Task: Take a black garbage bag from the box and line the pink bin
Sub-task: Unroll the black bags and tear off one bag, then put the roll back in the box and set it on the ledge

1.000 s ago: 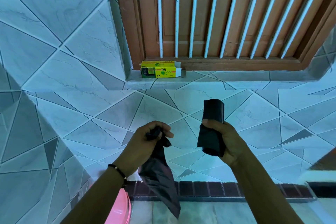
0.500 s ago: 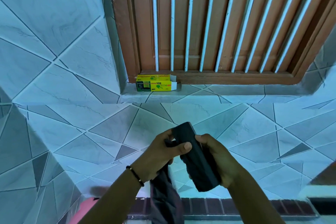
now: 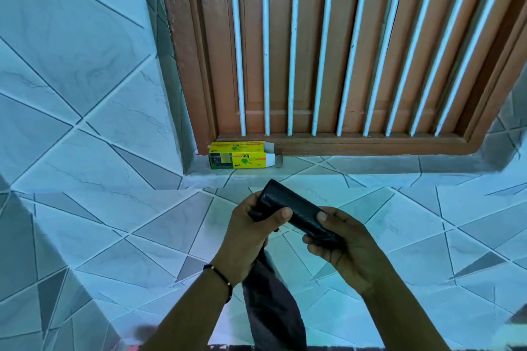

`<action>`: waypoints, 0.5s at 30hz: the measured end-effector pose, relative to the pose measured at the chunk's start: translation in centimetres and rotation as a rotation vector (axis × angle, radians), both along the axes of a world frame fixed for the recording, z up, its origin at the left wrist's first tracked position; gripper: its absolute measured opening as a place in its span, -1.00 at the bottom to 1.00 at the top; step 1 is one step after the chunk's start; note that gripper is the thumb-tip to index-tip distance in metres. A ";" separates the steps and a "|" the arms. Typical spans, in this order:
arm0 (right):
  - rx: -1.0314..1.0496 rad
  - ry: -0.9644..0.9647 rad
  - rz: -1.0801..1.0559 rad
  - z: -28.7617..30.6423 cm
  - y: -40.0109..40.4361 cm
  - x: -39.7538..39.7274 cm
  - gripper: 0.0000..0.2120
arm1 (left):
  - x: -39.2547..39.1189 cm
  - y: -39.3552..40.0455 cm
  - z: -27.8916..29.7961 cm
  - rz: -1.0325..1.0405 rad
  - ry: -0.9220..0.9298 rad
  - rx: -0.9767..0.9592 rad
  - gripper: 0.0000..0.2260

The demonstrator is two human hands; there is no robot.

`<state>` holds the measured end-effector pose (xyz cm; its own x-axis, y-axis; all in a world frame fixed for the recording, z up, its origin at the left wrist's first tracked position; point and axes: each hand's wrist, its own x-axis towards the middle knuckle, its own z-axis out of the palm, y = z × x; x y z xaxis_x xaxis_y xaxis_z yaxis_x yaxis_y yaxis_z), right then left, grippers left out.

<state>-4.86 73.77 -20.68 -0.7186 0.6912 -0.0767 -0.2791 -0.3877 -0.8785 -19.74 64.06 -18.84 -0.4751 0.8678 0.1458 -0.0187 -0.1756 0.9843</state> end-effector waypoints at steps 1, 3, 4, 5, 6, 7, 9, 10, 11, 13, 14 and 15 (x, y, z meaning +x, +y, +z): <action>0.002 0.014 -0.047 -0.1 0.2 -0.4 -0.11 | 0.2 0.4 0.5 -0.016 0.043 -0.001 -0.92; 0.000 0.055 -0.103 -0.3 0.4 -0.6 -0.17 | 0.1 1.2 1.4 -0.039 0.094 -0.006 -0.90; -0.003 0.074 -0.127 -0.4 0.6 -0.6 -0.20 | -0.1 1.5 1.8 -0.065 0.142 -0.031 -0.94; -0.013 0.092 -0.155 -0.4 0.8 -0.6 -0.23 | -0.5 1.8 2.2 -0.101 0.218 -0.080 -0.91; -0.028 0.113 -0.178 -0.5 1.1 -0.5 -0.24 | -1.2 2.4 2.3 -0.135 0.322 -0.154 -0.74; -0.052 0.132 -0.196 -0.6 1.3 -0.4 -0.26 | -2.1 3.0 2.5 -0.150 0.443 -0.259 -0.52; -0.119 0.156 -0.214 -0.6 1.9 -0.2 -0.35 | -4.5 4.7 3.0 -0.053 0.714 -0.471 -0.11; -0.153 0.164 -0.218 -0.6 2.0 -0.1 -0.45 | -5.7 5.6 3.6 0.030 0.845 -0.518 0.00; -0.188 0.173 -0.219 -0.5 2.1 0.1 -0.53 | -6.9 6.7 4.3 0.115 0.971 -0.531 0.04; -0.232 0.193 -0.232 -0.5 2.0 0.1 -0.48 | -9.3 9.1 5.4 0.217 1.199 -0.570 -0.02; -0.248 0.202 -0.247 -0.6 2.1 0.1 -0.40 | -10.3 10.2 5.8 0.228 1.291 -0.623 -0.08; -0.261 0.212 -0.257 -0.7 2.1 0.1 -0.35 | -11.2 11.2 6.1 0.218 1.364 -0.685 -0.14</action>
<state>-4.73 75.85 -21.37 -0.5443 0.8269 -0.1417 -0.5597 -0.4837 -0.6728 -30.93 75.21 -12.69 -0.4382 0.8814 0.1763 0.8983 0.4222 0.1218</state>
